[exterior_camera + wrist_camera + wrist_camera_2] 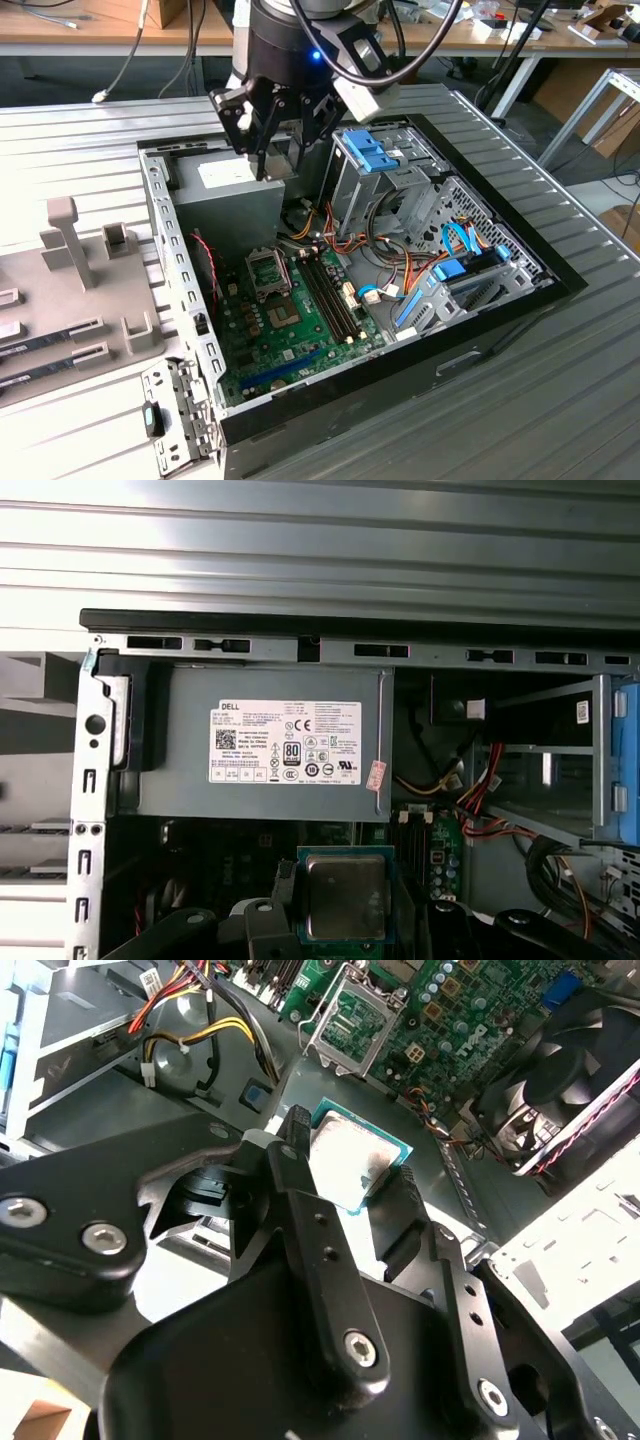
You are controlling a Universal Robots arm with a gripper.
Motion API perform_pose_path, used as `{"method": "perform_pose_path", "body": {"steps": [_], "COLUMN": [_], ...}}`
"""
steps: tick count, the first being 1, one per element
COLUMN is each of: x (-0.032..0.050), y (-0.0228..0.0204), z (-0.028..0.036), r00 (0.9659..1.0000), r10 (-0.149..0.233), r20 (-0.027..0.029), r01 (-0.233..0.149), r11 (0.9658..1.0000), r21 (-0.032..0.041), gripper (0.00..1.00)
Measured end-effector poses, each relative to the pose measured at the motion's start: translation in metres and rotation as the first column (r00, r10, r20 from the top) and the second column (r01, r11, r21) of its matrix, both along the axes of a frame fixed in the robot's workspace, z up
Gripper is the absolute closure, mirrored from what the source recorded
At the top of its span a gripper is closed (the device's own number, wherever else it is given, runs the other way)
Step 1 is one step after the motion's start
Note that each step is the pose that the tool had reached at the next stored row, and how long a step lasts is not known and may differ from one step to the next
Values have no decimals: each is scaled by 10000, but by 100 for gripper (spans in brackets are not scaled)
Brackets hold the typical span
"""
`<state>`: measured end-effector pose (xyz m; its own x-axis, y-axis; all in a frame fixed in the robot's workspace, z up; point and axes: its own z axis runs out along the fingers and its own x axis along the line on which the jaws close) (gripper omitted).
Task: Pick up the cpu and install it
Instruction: 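Pick up the cpu and move it towards the insertion slot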
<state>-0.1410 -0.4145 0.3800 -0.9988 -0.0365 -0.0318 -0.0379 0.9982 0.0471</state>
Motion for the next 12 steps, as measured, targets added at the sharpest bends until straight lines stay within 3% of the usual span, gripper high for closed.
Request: {"method": "perform_pose_path", "body": {"steps": [12], "x": [7], "y": [-27], "z": [-31], "r00": [10000], "r10": [0], "r20": [0], "r01": [0], "r11": [10000], "r21": [-1], "gripper": [53]}}
